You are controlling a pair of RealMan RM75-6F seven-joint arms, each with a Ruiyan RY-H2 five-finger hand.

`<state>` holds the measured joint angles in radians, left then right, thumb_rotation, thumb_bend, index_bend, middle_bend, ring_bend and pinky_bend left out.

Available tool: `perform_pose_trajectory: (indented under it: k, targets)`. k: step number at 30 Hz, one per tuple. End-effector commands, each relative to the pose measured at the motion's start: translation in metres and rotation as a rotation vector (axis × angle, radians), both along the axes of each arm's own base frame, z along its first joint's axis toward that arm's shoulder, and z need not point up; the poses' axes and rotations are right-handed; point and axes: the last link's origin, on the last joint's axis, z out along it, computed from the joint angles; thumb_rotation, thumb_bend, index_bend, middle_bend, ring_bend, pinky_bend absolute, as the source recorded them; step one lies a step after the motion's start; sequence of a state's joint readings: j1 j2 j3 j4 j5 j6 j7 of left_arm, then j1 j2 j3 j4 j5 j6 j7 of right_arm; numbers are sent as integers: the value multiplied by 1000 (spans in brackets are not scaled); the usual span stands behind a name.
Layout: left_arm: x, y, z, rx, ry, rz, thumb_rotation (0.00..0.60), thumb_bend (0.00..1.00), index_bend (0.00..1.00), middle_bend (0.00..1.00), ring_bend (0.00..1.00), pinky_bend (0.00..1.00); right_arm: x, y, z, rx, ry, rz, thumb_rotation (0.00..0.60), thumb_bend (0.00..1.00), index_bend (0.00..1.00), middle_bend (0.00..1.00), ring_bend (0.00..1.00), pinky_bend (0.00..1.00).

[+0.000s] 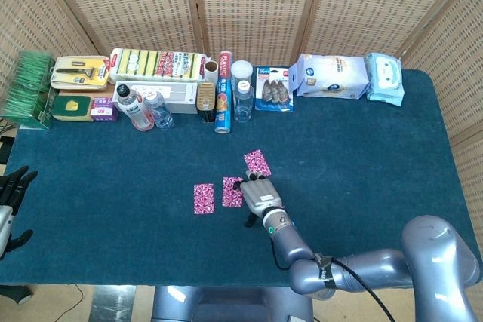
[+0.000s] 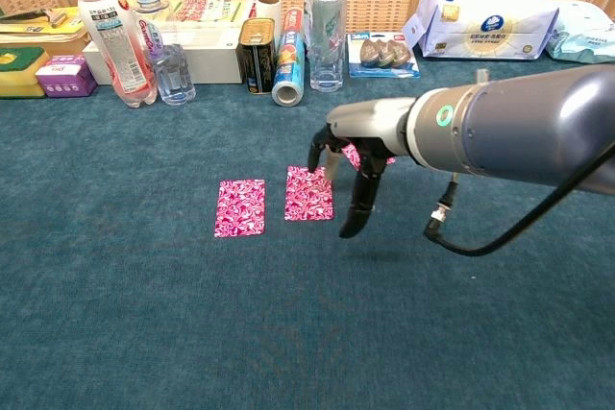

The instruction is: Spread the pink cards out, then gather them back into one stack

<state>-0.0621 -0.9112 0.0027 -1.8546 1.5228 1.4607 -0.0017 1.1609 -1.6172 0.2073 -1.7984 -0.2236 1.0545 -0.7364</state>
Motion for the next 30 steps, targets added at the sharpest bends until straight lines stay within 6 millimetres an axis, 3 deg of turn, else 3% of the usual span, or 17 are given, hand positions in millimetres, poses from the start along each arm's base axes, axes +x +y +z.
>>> perform_pose_trajectory:
  k: [1,7,13,24,30]
  targets:
    - [0,0,0,-1,1,0,600,50,0,0,0,49,9,2,-6,8,-24,12,600,0,220,259,51,35]
    - [-1,0,1,2,-2,6,600,50,0,0,0,49,7,9,-24,27,21,34,600,0,220,258,51,36]
    - [-2,1,1,1,-3,8,600,50,0,0,0,49,3,11,-29,42,35,16,600,0,220,258,52,35]
    - [-1,3,-1,-3,3,14,600,51,0,0,0,49,-14,14,-3,27,105,23,600,0,220,259,52,35]
    - [-1,4,-2,-3,5,18,600,50,0,0,0,49,-11,17,10,15,86,64,600,0,224,255,59,36]
